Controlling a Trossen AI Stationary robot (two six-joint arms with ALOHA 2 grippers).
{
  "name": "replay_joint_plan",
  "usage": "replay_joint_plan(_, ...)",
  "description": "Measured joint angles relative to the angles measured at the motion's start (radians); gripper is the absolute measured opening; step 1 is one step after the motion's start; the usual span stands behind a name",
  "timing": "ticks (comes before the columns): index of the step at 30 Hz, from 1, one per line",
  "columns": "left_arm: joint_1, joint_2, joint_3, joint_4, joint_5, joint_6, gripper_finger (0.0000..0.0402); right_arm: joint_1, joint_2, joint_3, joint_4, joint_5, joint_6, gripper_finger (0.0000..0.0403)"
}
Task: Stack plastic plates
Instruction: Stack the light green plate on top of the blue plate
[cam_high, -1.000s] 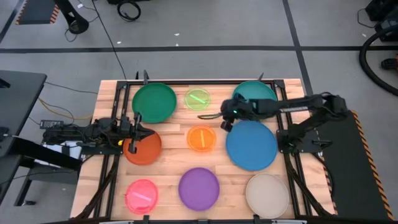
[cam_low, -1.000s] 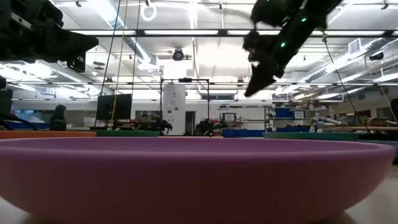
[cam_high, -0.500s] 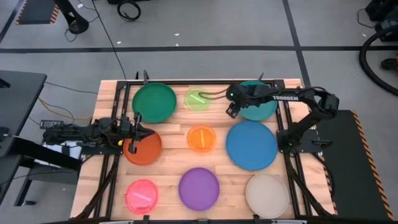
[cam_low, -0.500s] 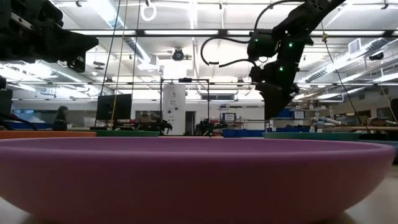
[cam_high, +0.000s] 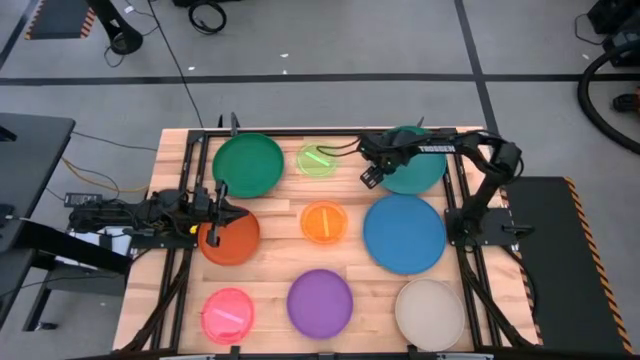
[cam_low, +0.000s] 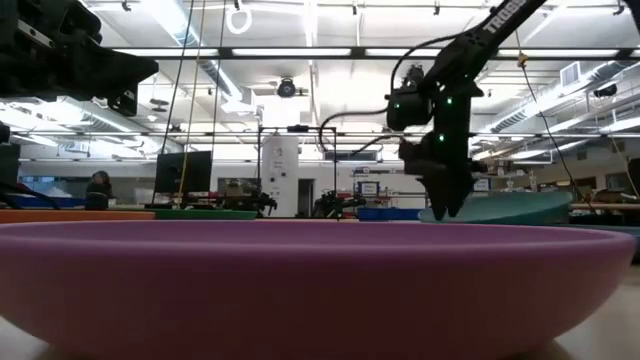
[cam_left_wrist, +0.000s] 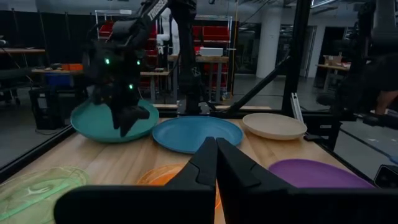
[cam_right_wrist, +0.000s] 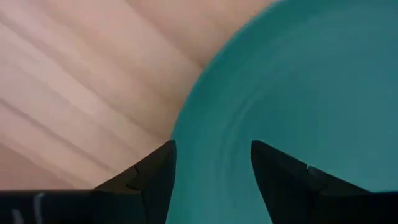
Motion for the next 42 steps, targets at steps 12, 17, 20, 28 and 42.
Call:
replay_joint_plan(12, 0.0, 0.0, 0.0, 0.0, 0.0, 0.0, 0.0009, 0.07, -0.067, -0.001, -0.027, 0.047, 0.041, 0.0179)
replay_joint_plan(17, 0.0, 0.0, 0.0, 0.0, 0.0, 0.0, 0.0009, 0.101, -0.105, -0.001, -0.001, 0.044, 0.015, 0.0179)
replay_joint_plan(20, 0.0, 0.0, 0.0, 0.0, 0.0, 0.0, 0.0009, 0.122, -0.105, -0.001, 0.037, 0.043, -0.002, 0.0179)
replay_joint_plan(28, 0.0, 0.0, 0.0, 0.0, 0.0, 0.0, 0.0009, 0.131, -0.049, -0.002, 0.098, 0.067, -0.08, 0.0179)
replay_joint_plan(42, 0.0, 0.0, 0.0, 0.0, 0.0, 0.0, 0.0009, 0.137, 0.0, -0.026, 0.106, 0.1, -0.094, 0.0179)
